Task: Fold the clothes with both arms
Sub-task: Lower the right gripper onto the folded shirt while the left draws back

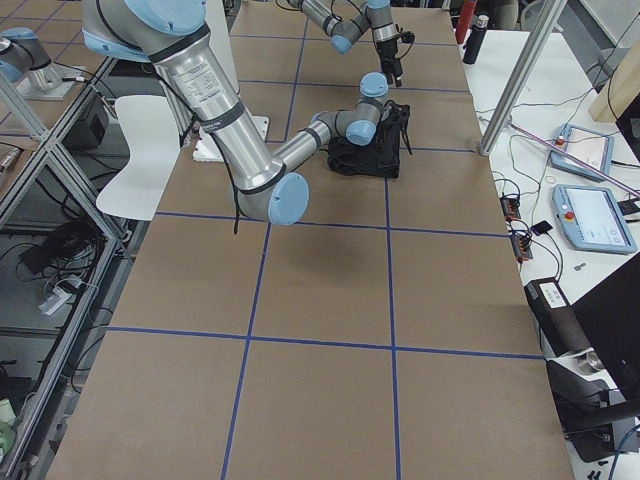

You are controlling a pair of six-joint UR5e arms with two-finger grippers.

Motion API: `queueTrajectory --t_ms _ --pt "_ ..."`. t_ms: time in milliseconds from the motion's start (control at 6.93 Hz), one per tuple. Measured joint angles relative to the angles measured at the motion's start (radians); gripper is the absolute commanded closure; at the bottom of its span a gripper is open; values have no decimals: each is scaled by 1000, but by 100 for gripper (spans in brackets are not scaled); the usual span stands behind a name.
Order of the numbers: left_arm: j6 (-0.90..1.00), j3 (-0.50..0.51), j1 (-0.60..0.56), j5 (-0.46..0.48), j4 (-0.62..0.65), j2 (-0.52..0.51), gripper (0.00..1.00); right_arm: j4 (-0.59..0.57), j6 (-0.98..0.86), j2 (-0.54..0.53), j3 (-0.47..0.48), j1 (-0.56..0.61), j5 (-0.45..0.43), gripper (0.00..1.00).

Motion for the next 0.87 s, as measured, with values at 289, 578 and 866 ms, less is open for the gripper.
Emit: queueTrajectory --t_ms 289,578,866 --pt "27 -37 0 -3 0 36 0 1 -115 -9 3 -67 -45 8" --pt "30 -39 0 -5 1 41 0 2 -133 -14 6 -113 -77 40" --pt "30 -39 -1 -6 1 42 0 2 -134 -17 11 -141 -108 90"
